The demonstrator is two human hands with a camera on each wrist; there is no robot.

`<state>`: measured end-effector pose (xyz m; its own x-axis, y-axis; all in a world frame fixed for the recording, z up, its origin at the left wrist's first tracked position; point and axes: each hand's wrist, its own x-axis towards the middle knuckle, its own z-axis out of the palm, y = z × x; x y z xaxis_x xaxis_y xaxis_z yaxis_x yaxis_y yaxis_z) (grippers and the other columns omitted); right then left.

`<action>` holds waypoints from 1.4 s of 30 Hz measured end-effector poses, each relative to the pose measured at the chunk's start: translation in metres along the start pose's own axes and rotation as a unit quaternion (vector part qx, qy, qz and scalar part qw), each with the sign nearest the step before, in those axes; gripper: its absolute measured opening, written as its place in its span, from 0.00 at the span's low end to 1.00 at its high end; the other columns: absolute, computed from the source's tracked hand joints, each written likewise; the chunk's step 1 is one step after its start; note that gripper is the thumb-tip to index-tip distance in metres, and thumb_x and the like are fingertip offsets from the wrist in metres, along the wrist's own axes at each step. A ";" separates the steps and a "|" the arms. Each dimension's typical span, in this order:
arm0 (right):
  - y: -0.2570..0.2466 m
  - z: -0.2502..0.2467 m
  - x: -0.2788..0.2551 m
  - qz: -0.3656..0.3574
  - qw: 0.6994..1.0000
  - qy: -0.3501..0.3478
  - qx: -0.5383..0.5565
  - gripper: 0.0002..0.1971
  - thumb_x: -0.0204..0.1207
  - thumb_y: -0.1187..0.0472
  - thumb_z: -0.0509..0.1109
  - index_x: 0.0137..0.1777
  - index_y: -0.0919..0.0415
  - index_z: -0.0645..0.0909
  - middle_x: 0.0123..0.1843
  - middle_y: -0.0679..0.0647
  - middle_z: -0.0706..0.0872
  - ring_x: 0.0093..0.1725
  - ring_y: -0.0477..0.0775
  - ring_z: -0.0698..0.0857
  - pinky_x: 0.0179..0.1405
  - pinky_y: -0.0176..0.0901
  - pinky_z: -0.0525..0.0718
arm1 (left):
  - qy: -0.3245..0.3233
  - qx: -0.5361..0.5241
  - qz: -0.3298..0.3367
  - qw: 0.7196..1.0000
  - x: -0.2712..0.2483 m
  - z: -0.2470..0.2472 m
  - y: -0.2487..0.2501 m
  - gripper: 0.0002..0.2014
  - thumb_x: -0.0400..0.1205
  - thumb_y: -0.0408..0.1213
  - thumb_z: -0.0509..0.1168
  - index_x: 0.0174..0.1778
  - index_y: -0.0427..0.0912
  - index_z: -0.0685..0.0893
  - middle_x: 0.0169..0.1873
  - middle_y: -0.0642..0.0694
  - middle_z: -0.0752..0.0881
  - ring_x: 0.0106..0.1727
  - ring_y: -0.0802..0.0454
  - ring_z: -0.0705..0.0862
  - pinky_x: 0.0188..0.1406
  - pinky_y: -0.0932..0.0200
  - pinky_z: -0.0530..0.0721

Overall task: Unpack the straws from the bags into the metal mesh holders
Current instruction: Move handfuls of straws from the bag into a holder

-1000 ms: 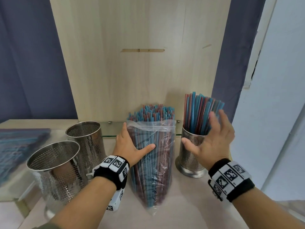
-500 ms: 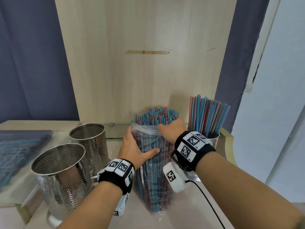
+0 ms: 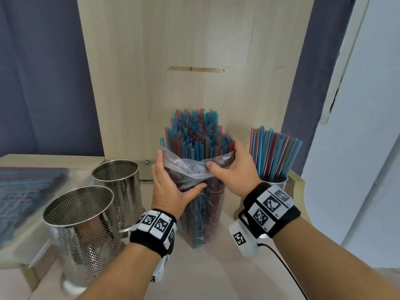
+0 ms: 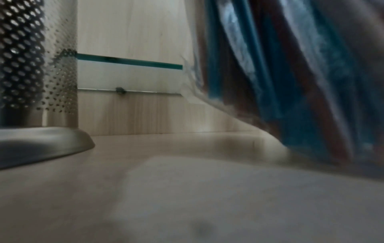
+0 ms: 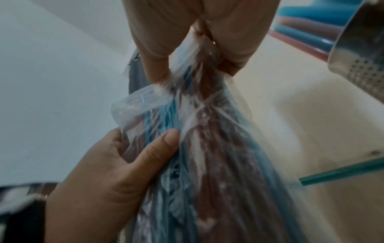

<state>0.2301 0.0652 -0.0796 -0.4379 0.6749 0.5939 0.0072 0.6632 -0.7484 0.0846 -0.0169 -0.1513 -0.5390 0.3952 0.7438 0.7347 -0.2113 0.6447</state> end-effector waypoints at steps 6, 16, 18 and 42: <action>0.002 -0.007 -0.014 -0.045 0.996 -0.012 -0.077 0.26 0.73 0.61 0.80 0.65 0.46 0.70 0.56 0.39 0.83 0.56 0.25 0.80 0.54 0.17 0.74 | -0.067 -0.021 -0.007 0.997 0.001 -0.004 0.001 0.67 0.59 0.73 0.71 0.84 0.35 0.51 0.76 0.38 0.66 0.73 0.60 0.63 0.73 0.60 0.68; -0.001 -0.003 -0.015 0.065 0.994 0.015 0.088 0.15 0.71 0.58 0.82 0.55 0.53 0.83 0.48 0.47 0.92 0.48 0.42 0.91 0.51 0.38 0.87 | -0.059 0.025 -0.001 0.998 0.000 -0.002 -0.008 0.37 0.67 0.71 0.62 0.56 0.40 0.78 0.45 0.52 0.80 0.46 0.57 0.79 0.44 0.78 0.71; 0.002 0.002 -0.012 0.081 0.995 0.023 0.047 0.12 0.72 0.57 0.82 0.53 0.55 0.85 0.46 0.48 0.92 0.48 0.46 0.91 0.53 0.44 0.89 | -0.053 0.053 0.012 0.997 0.001 -0.001 -0.008 0.32 0.68 0.68 0.63 0.54 0.41 0.79 0.46 0.51 0.75 0.47 0.57 0.75 0.48 0.71 0.71; -0.018 0.001 0.017 0.063 0.989 0.129 -0.028 0.11 0.80 0.54 0.72 0.39 0.55 0.77 0.32 0.49 0.79 0.31 0.47 0.78 0.32 0.39 0.76 | -0.086 0.012 -0.108 0.990 0.001 0.006 -0.017 0.53 0.65 0.72 0.66 0.80 0.46 0.57 0.72 0.39 0.76 0.72 0.43 0.77 0.69 0.42 0.80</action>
<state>0.2215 0.0645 -0.0559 -0.1858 0.8090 0.5577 0.1000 0.5802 -0.8083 0.0742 -0.0075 -0.1620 -0.6081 0.5760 0.5463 0.6202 -0.0849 0.7798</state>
